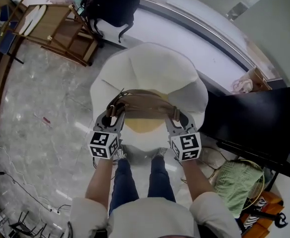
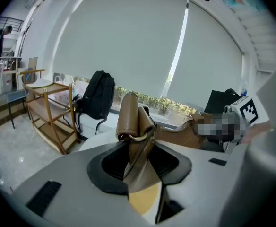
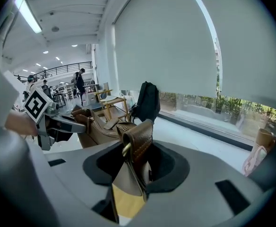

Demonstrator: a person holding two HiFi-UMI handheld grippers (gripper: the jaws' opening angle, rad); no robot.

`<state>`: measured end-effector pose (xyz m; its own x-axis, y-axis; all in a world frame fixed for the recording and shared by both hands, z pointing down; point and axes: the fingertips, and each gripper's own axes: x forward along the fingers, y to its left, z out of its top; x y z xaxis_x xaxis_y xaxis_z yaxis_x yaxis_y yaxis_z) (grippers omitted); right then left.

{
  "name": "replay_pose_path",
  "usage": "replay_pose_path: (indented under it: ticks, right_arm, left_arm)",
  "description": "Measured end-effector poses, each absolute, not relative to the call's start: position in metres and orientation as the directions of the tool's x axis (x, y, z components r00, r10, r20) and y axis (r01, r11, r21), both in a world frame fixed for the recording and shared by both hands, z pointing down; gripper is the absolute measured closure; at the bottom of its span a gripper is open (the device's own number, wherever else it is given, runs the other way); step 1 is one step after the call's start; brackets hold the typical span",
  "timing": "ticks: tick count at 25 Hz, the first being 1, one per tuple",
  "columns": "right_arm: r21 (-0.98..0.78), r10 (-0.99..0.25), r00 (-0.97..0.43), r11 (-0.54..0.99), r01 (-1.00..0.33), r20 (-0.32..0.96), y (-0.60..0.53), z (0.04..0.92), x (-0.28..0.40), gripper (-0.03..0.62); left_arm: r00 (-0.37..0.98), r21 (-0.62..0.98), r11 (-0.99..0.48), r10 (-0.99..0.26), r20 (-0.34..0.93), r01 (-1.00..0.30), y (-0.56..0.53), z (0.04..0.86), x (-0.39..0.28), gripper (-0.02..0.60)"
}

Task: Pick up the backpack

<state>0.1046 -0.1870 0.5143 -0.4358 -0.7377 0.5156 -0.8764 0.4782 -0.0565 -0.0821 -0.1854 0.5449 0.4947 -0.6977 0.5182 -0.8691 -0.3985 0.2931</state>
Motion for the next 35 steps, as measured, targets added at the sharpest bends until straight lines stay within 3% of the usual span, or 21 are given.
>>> replay_pose_path:
  ticks: [35]
  right_arm:
    - [0.020,-0.867,-0.414,0.436,-0.900,0.277,-0.116,0.277,0.120,0.431]
  left_arm:
    - [0.502,0.163,-0.476,-0.795,0.340,-0.864,-0.120,0.302,-0.068,0.432]
